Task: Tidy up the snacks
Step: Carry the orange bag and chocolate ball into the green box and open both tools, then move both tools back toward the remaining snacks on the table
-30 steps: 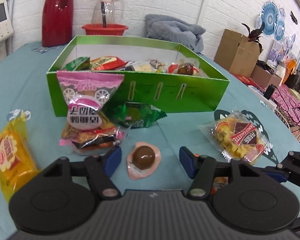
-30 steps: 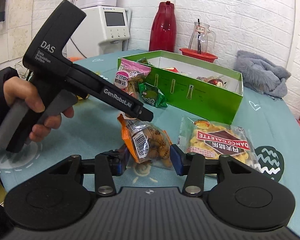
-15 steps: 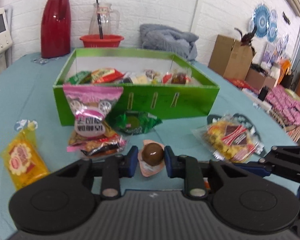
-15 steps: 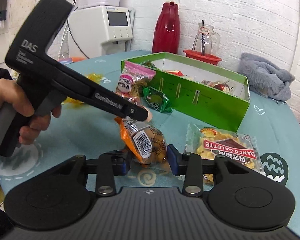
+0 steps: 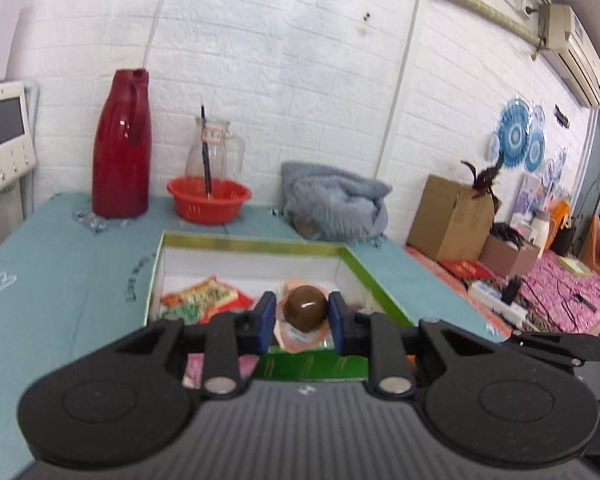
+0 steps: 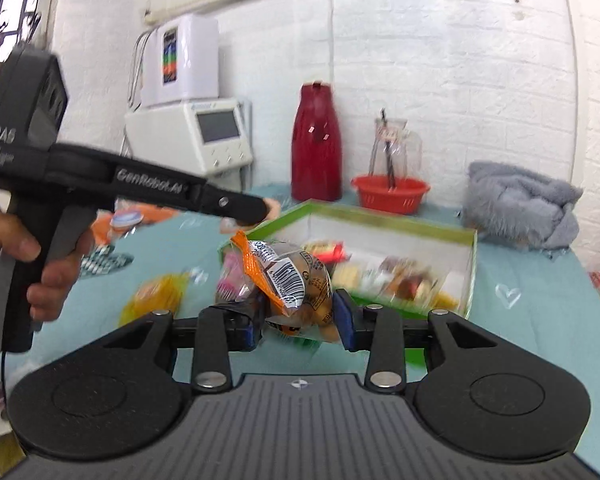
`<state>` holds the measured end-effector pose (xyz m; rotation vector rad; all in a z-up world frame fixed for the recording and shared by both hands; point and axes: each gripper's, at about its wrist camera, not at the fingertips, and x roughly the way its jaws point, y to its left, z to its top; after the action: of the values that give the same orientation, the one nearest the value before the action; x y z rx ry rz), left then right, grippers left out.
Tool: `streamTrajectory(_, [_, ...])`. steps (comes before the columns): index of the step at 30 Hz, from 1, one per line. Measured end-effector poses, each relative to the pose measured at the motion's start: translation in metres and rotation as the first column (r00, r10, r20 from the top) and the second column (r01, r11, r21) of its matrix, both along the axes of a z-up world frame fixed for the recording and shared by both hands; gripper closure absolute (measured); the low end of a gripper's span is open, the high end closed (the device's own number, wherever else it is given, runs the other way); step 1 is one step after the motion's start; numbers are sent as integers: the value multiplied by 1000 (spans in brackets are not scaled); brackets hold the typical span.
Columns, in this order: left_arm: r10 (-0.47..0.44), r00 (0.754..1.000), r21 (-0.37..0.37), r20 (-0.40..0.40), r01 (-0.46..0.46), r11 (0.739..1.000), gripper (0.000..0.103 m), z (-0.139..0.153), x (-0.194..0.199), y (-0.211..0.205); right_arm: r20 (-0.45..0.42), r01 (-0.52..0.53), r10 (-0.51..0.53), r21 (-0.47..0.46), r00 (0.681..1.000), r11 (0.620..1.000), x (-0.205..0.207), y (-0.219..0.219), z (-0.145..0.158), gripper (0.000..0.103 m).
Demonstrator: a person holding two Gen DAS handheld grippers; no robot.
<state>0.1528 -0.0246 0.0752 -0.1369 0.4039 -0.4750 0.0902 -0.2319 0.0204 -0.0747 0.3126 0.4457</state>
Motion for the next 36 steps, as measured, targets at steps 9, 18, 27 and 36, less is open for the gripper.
streamTrajectory(9, [42, 998, -15, -42, -42, 999, 79, 5, 60, -9, -17, 89, -89, 12, 996, 996, 85, -11, 6, 38])
streamTrajectory(18, [101, 994, 34, -38, -100, 994, 17, -27, 81, -11, -77, 71, -77, -74, 994, 995, 119, 8, -23, 0])
streamTrajectory(27, [159, 987, 79, 34, -161, 984, 0, -18, 67, -10, -25, 63, -67, -126, 997, 990, 98, 9, -26, 0])
streamTrajectory(36, [189, 975, 35, 118, -194, 980, 0, 13, 12, 2, 24, 80, -79, -53, 997, 995, 57, 4, 3, 0])
